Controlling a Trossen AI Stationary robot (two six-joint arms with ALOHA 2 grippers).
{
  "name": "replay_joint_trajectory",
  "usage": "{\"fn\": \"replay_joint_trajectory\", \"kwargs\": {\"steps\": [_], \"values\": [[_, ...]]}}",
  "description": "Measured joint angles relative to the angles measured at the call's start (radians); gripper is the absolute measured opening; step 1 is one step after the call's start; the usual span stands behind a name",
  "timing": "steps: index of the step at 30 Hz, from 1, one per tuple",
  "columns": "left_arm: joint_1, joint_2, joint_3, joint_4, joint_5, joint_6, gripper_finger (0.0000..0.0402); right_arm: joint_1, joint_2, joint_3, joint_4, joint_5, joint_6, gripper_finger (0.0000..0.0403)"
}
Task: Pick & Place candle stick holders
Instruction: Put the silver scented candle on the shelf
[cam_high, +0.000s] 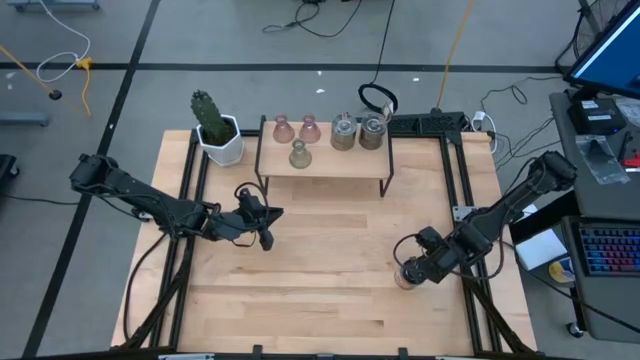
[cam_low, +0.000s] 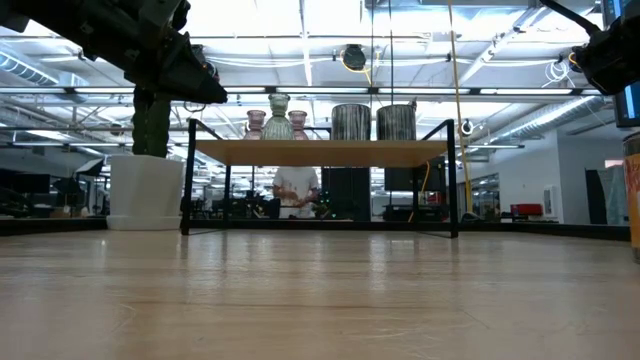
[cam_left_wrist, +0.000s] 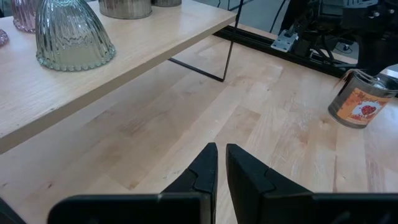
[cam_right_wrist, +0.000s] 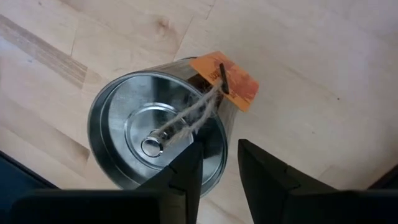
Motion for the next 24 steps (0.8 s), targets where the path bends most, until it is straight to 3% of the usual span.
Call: {"fn": "replay_joint_trajectory", "kwargs": {"steps": [13, 21, 24], "values": [[0.000, 0.000, 0.000, 0.000, 0.000, 0.000, 0.0037, -0.005, 0.059, -0.003, -0.006, -0.039, 0.011, 0.0089], [0.000, 0.000, 0.000, 0.000, 0.000, 0.000, 0.0037, -0.006, 0.093, -0.004, 0.017, -0.053, 0.009, 0.0014], [0.000, 0.000, 0.000, 0.000, 0.000, 0.000, 0.0037, -0.006, 0.104, -0.004, 0.015, -0.052, 0.006, 0.0008]]}}
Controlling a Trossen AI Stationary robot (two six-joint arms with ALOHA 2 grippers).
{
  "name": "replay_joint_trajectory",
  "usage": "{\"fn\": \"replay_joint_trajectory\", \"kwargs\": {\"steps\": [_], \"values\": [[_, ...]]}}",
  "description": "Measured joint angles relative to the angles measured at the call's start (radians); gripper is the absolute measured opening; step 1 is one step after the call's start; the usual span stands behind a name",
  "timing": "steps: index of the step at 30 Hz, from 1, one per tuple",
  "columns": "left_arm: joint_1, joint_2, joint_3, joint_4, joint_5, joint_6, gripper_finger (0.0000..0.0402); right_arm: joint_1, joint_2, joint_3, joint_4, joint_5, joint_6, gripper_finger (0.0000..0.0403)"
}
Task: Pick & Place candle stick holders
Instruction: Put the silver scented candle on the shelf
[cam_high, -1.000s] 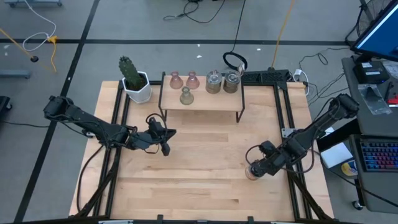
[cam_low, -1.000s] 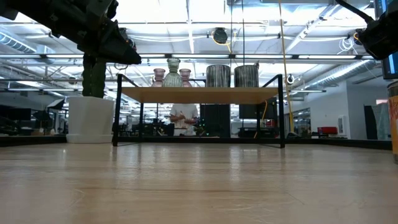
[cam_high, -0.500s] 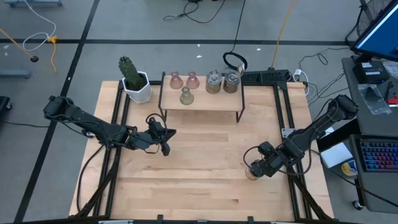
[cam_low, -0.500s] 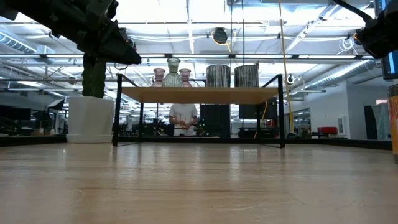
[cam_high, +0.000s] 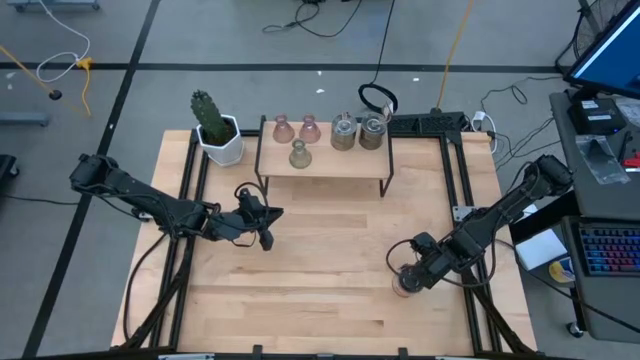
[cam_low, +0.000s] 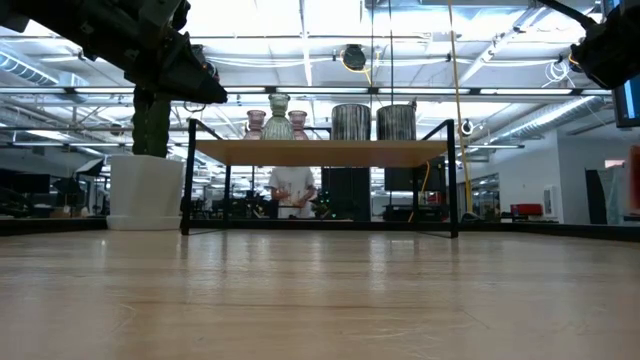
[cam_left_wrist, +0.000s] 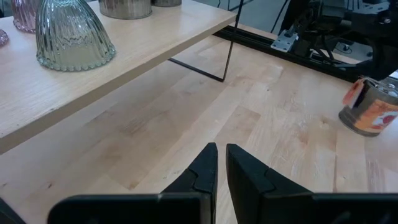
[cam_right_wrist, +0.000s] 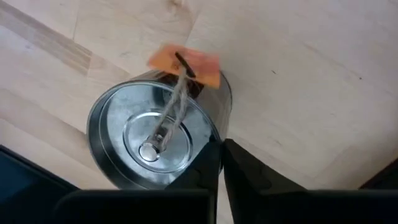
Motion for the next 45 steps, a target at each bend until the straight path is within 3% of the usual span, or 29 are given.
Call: {"fn": "replay_joint_trajectory", "kwargs": {"steps": [11, 26, 45], "values": [[0.000, 0.000, 0.000, 0.000, 0.000, 0.001, 0.0037, 0.000, -0.011, 0.000, -0.034, 0.023, 0.010, 0.0002], [0.000, 0.000, 0.000, 0.000, -0.051, 0.001, 0.0037, -0.035, -0.157, -0.002, -0.085, 0.111, 0.048, 0.0000], [0.000, 0.000, 0.000, 0.000, -0.051, -0.004, 0.0037, -0.173, -0.177, 0.061, -0.134, 0.137, -0.168, 0.0000]]}}
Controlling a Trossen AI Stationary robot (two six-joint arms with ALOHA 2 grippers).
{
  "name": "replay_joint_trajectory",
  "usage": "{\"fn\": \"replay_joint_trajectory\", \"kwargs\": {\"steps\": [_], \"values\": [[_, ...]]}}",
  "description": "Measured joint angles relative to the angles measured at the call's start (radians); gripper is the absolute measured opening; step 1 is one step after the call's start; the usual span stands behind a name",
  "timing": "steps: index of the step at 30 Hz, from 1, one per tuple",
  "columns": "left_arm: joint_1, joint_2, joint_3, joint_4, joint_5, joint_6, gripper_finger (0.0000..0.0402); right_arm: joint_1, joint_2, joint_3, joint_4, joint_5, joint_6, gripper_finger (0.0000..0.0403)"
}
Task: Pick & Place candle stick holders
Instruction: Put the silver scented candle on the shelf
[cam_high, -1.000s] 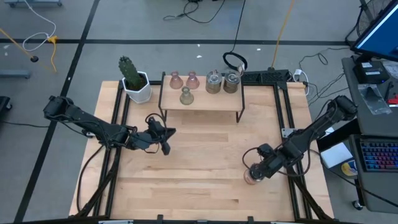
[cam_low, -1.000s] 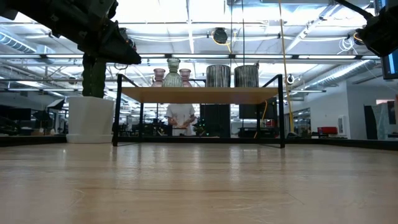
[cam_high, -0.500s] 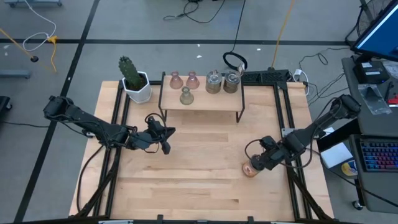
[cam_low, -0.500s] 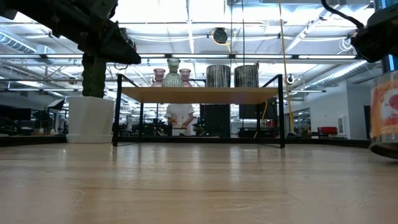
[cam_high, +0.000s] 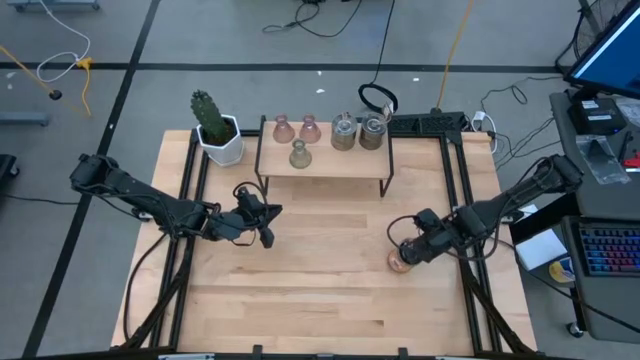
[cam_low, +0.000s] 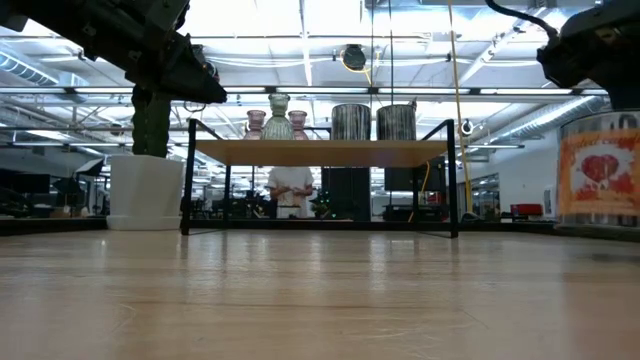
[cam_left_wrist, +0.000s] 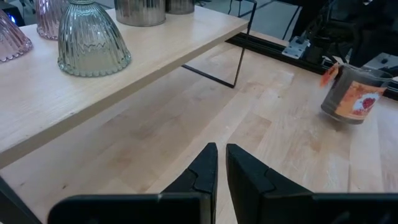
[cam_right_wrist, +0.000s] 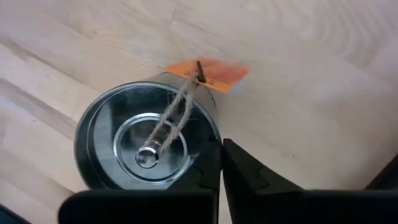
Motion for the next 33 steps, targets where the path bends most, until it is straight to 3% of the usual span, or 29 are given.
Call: {"fn": "replay_joint_trajectory", "kwargs": {"steps": [23, 33], "values": [[0.000, 0.000, 0.000, 0.000, 0.000, 0.001, 0.0037, -0.159, 0.000, 0.109, -0.025, 0.022, -0.225, 0.0000], [0.000, 0.000, 0.000, 0.021, 0.001, 0.004, 0.0037, -0.163, 0.103, 0.076, 0.020, 0.019, -0.280, 0.0000]]}}
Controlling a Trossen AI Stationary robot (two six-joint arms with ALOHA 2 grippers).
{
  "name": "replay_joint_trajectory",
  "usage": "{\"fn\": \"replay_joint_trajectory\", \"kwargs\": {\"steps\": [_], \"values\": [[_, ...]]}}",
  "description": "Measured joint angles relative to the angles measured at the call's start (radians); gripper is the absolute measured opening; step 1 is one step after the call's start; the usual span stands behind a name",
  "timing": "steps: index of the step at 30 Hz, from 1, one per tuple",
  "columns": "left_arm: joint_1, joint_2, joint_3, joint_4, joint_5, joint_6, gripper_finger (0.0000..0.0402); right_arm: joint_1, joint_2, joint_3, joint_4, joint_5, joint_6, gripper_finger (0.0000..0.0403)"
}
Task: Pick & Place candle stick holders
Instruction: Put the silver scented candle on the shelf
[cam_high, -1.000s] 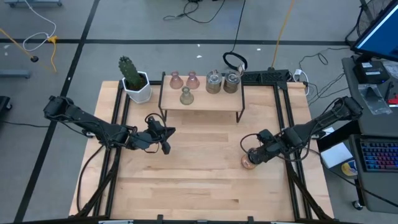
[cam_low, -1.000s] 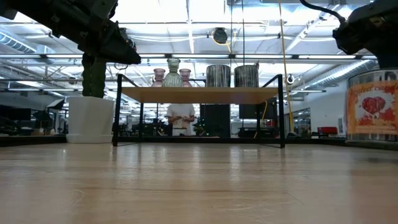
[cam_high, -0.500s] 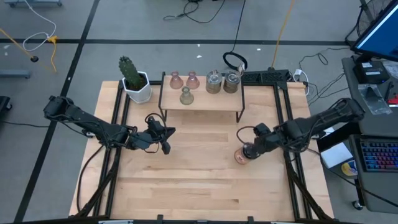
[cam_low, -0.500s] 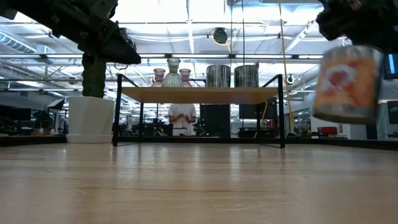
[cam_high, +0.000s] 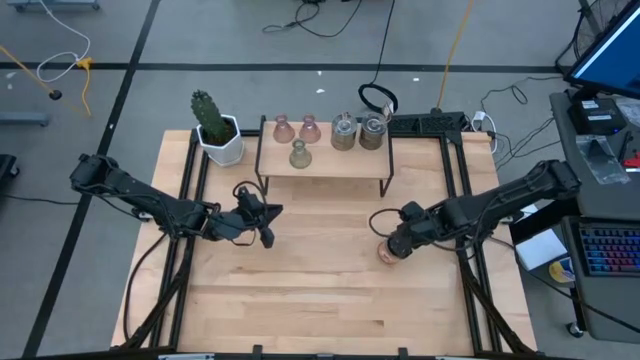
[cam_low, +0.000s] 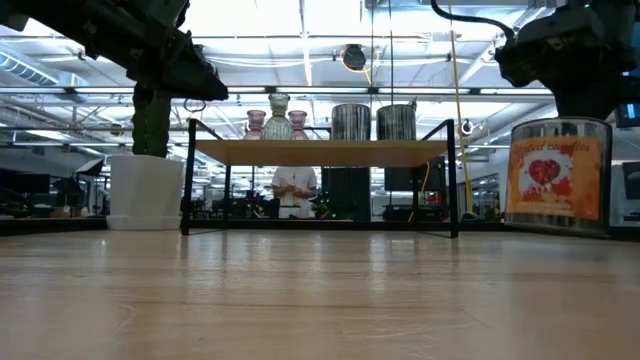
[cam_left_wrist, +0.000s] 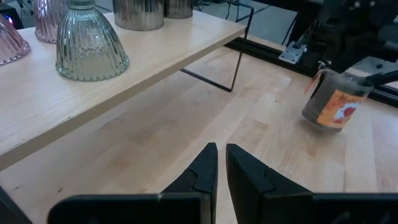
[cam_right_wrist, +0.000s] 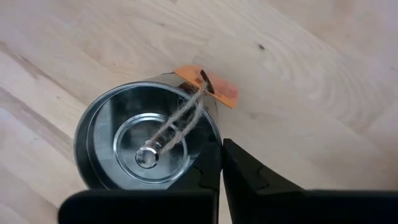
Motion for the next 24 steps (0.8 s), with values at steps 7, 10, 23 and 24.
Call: {"fn": "replay_joint_trajectory", "kwargs": {"steps": [7, 10, 23, 24], "values": [[0.000, 0.000, 0.000, 0.054, 0.001, 0.000, 0.0037, 0.000, 0.049, 0.000, -0.010, -0.001, -0.030, 0.0000], [0.000, 0.000, 0.000, 0.104, 0.008, 0.001, 0.0037, 0.000, 0.070, 0.000, -0.003, -0.001, -0.035, 0.0000], [0.000, 0.000, 0.000, 0.169, 0.056, -0.012, 0.0037, 0.000, 0.083, 0.000, 0.051, 0.027, -0.065, 0.0001], [0.000, 0.000, 0.000, 0.169, 0.063, -0.015, 0.0037, 0.000, 0.083, 0.000, 0.058, 0.027, -0.071, 0.0002]]}}
